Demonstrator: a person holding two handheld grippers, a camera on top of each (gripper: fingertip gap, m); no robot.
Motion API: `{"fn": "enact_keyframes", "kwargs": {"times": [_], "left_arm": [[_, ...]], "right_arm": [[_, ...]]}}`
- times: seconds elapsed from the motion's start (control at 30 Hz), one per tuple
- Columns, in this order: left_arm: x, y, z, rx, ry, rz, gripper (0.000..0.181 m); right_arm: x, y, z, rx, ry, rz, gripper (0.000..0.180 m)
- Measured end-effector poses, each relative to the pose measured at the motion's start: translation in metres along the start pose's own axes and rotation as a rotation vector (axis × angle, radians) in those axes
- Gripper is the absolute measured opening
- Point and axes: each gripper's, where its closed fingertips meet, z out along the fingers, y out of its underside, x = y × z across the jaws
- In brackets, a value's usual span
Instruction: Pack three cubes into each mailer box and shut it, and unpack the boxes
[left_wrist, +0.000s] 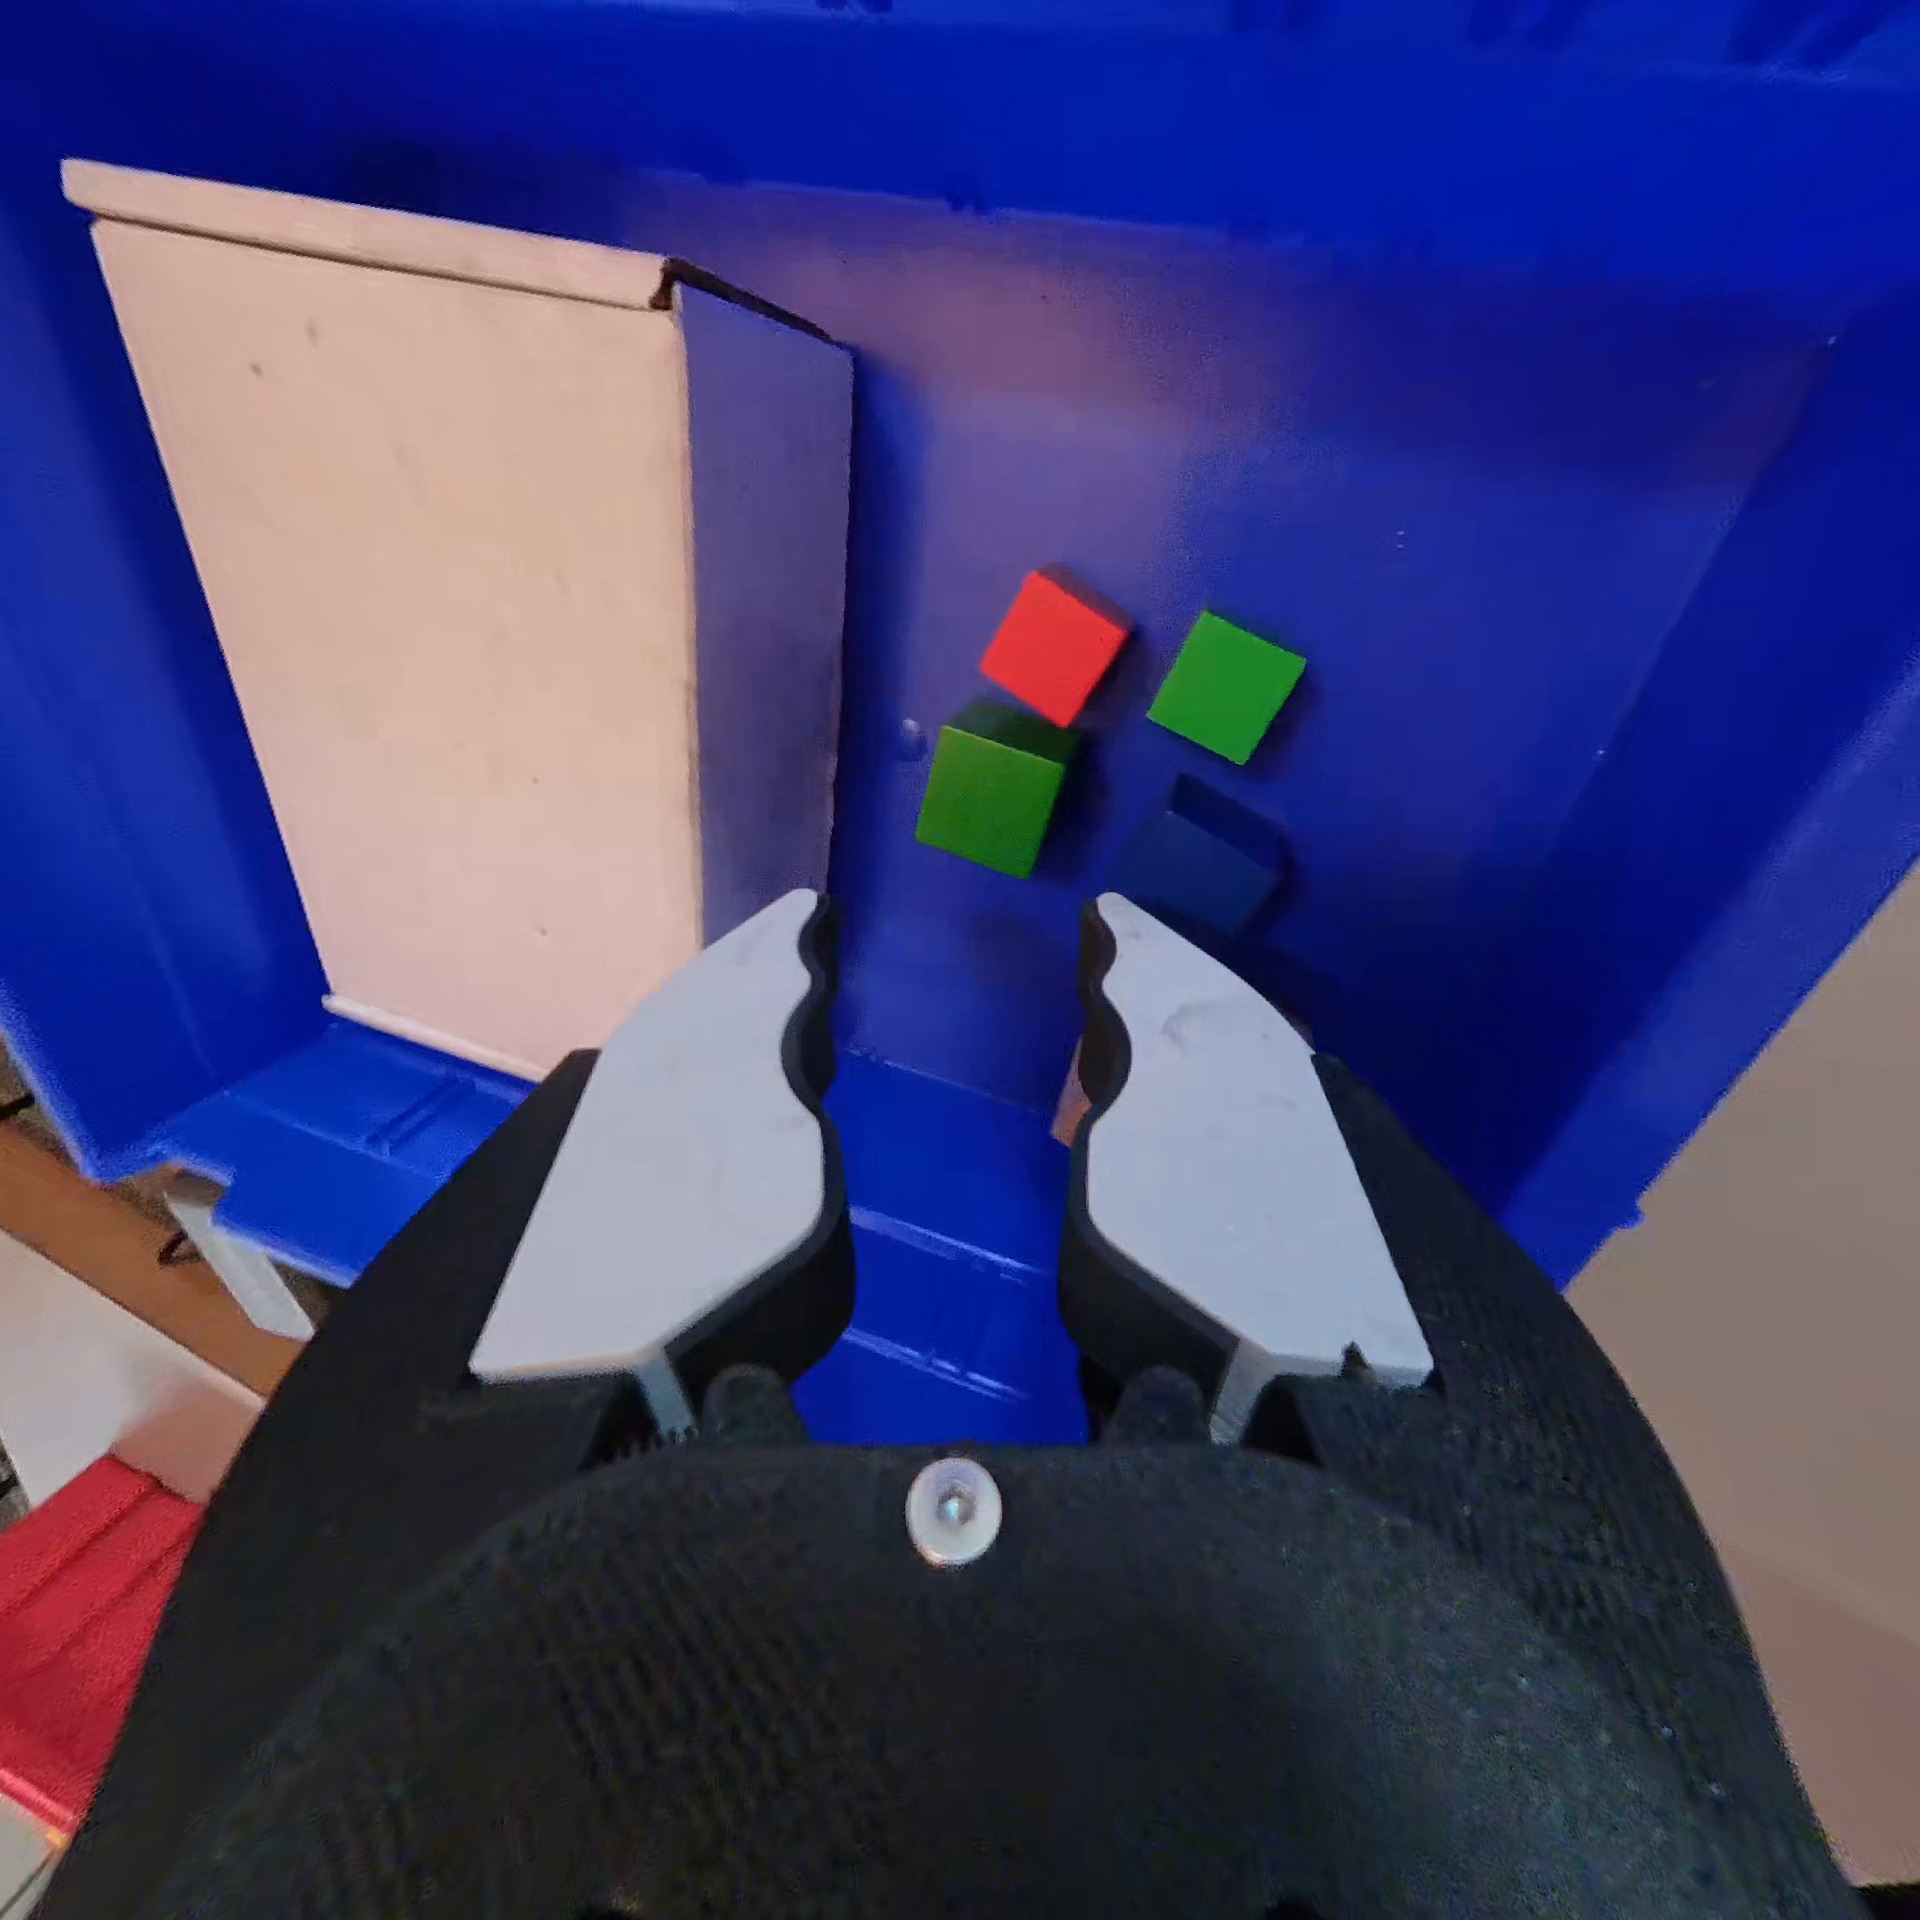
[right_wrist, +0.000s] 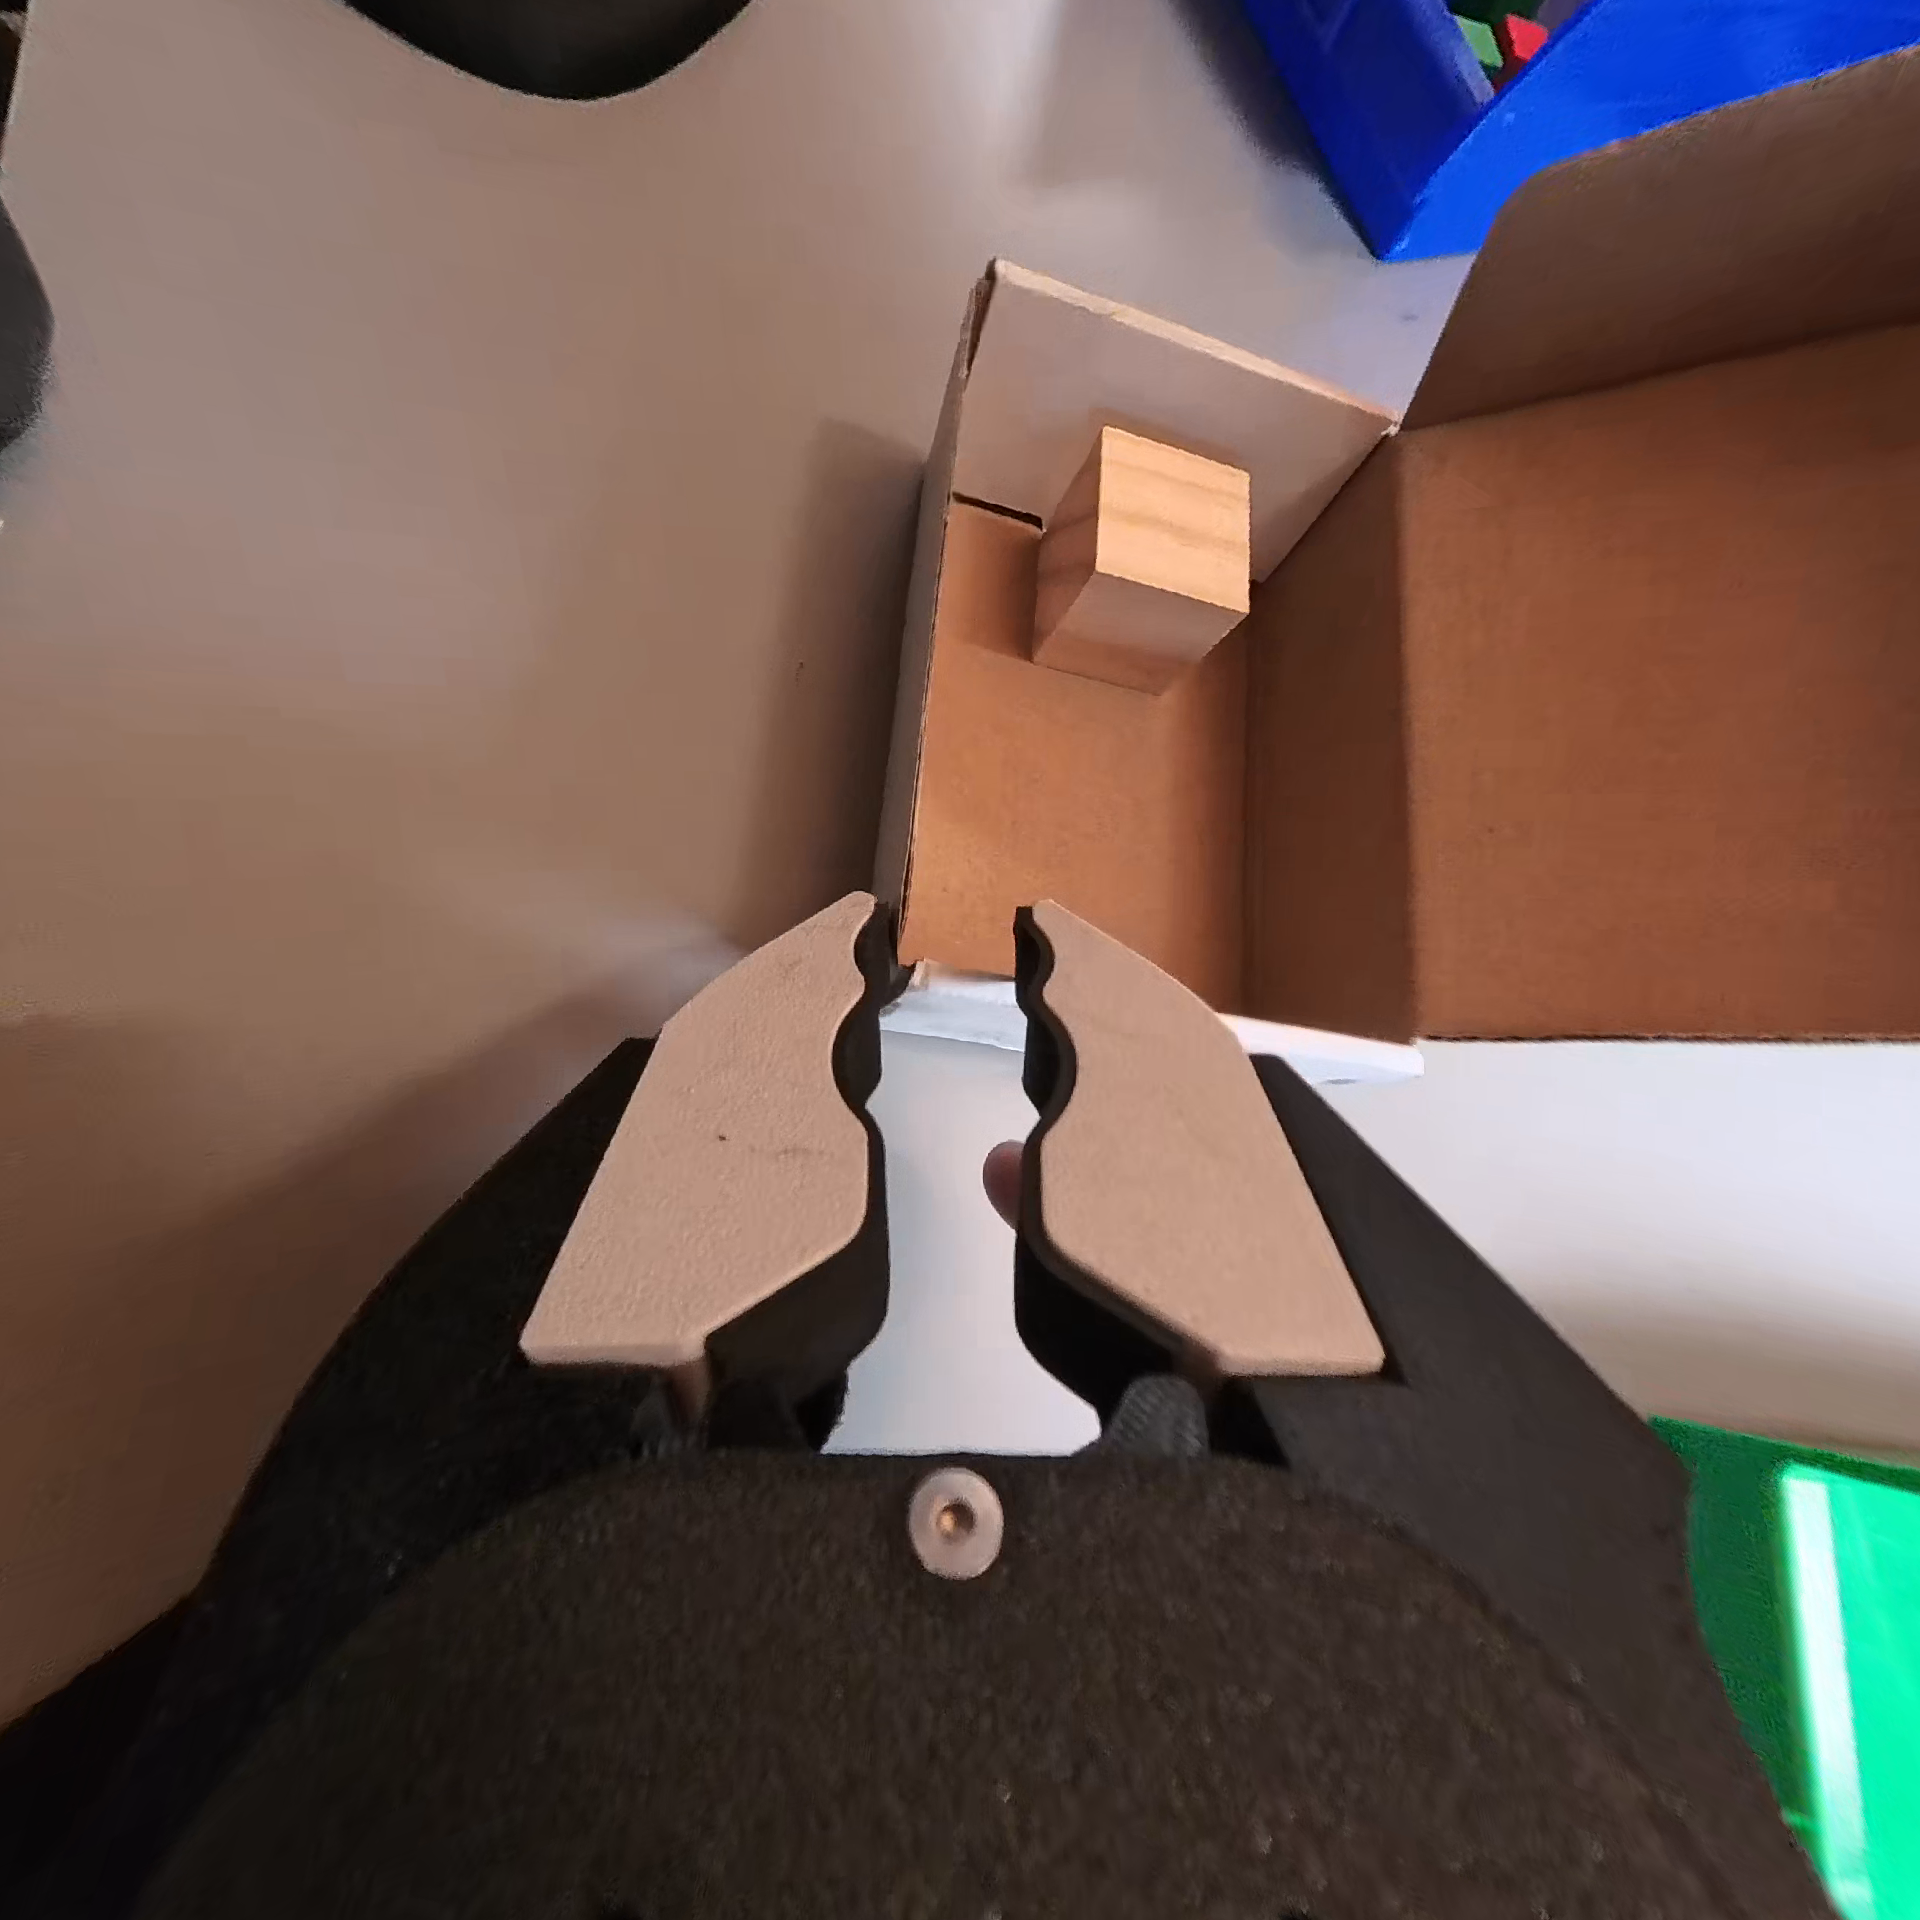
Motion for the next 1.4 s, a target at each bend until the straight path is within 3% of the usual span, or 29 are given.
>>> {"fn": "enact_keyframes", "kwargs": {"times": [0.3, 0.4, 0.5, 0.6, 0.73, 0.87, 0.97, 1.17, 1.4], "left_arm": [[0.002, -0.011, 0.025, 0.022, 0.123, 0.028, 0.042], [0.007, -0.010, 0.032, 0.005, 0.147, 0.033, 0.029], [0.002, -0.012, 0.026, 0.010, 0.110, 0.040, 0.028], [-0.004, -0.025, -0.008, 0.067, 0.036, 0.045, 0.027], [0.017, -0.068, -0.088, 0.206, -0.037, 0.118, 0.027], [0.084, -0.124, -0.164, 0.354, -0.055, 0.262, 0.027], [0.156, -0.162, -0.190, 0.432, 0.012, 0.368, 0.027], [0.269, -0.203, -0.156, 0.392, 0.140, 0.556, 0.027], [0.320, -0.211, -0.080, 0.258, 0.273, 0.572, 0.027]], "right_arm": [[0.005, -0.007, -0.013, 0.123, 0.004, 0.112, 0.023], [0.009, -0.013, -0.022, 0.192, 0.012, 0.157, 0.023], [0.014, -0.016, -0.028, 0.235, 0.032, 0.182, 0.023], [0.019, -0.013, -0.033, 0.261, 0.059, 0.202, 0.023], [0.028, -0.008, -0.037, 0.297, 0.078, 0.251, 0.023], [0.034, -0.006, -0.040, 0.322, 0.099, 0.278, 0.023], [0.036, -0.005, -0.043, 0.339, 0.106, 0.294, 0.023], [0.039, -0.003, -0.049, 0.382, 0.105, 0.340, 0.023], [0.044, 0.000, -0.058, 0.414, 0.116, 0.372, 0.023]]}}
